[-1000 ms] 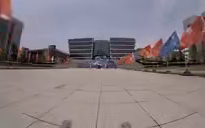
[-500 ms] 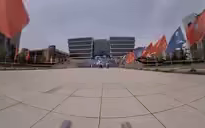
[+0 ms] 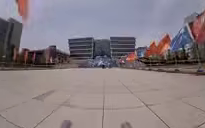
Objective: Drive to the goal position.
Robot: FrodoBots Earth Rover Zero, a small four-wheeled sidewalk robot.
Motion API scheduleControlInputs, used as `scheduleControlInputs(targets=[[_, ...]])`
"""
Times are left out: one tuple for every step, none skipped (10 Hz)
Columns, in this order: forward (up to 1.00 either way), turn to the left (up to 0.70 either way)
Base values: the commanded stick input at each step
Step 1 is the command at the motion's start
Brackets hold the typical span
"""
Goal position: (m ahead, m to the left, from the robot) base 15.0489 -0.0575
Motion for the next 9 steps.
scheduleControlInputs(targets=[[1.0, 0.0], [1.0, 0.0], [1.0, 0.0], [1.0, 0.0], [1.0, 0.0], [1.0, 0.0], [1.0, 0.0], [1.0, 0.0], [1.0, 0.0]])
